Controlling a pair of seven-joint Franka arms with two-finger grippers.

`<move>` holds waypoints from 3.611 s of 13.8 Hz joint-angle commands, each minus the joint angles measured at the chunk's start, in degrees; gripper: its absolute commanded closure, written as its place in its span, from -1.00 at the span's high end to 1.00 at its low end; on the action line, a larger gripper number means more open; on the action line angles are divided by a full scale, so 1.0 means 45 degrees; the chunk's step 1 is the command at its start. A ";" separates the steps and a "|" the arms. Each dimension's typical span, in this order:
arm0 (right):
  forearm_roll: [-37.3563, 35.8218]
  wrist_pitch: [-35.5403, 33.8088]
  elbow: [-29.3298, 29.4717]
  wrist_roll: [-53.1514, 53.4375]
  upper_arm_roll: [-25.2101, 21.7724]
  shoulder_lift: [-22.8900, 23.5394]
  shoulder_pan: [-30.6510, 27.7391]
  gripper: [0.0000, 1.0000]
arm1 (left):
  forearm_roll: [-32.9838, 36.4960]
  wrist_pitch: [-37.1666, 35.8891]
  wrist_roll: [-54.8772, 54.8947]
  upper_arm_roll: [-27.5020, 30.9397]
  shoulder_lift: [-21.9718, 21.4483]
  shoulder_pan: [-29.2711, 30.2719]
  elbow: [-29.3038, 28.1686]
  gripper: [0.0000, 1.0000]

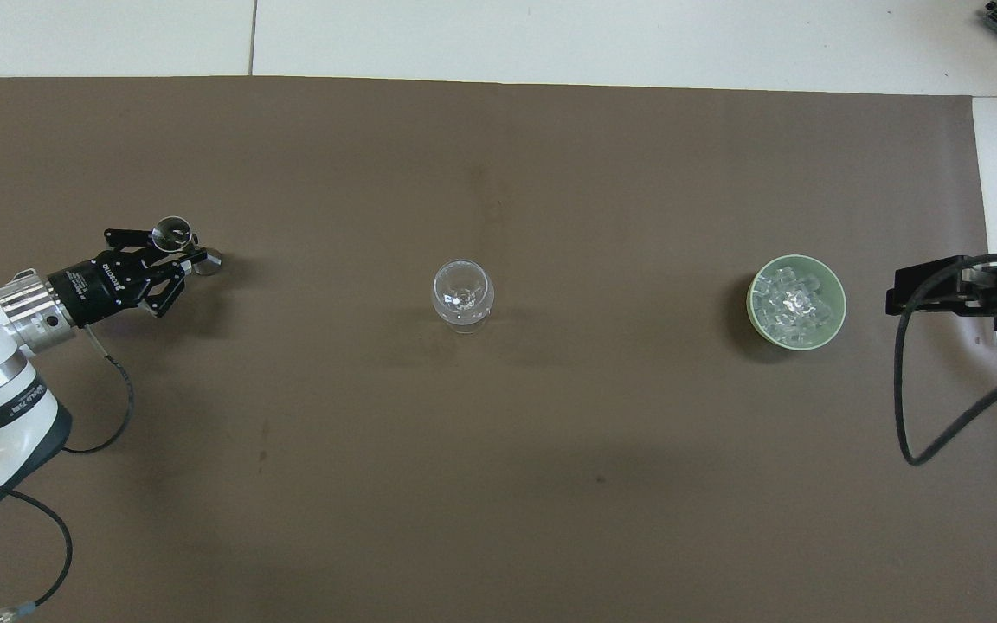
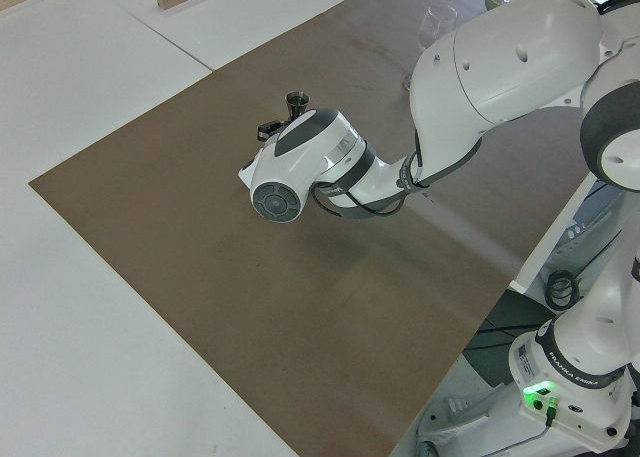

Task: Pour wine and add ice with both arms
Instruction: 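Close the left gripper on the silver jigger, then lift the jigger with the left gripper and carry it toward the glass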

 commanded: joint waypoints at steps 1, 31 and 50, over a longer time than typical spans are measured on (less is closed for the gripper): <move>-0.0138 0.0163 -0.0306 -0.0007 0.0036 -0.0254 -0.0011 1.00 | -0.0301 0.0123 0.0139 0.0054 0.0000 -0.0044 -0.0041 -1.00; -0.0138 0.0163 -0.0306 -0.0007 0.0036 -0.0254 -0.0011 1.00 | -0.1883 0.5453 -0.5406 -0.0356 -0.2089 -0.3890 0.1462 -1.00; -0.0138 0.0163 -0.0306 -0.0007 0.0036 -0.0254 -0.0011 1.00 | -0.2743 0.6470 -0.5193 -0.0532 -0.2871 -0.6428 0.1209 -1.00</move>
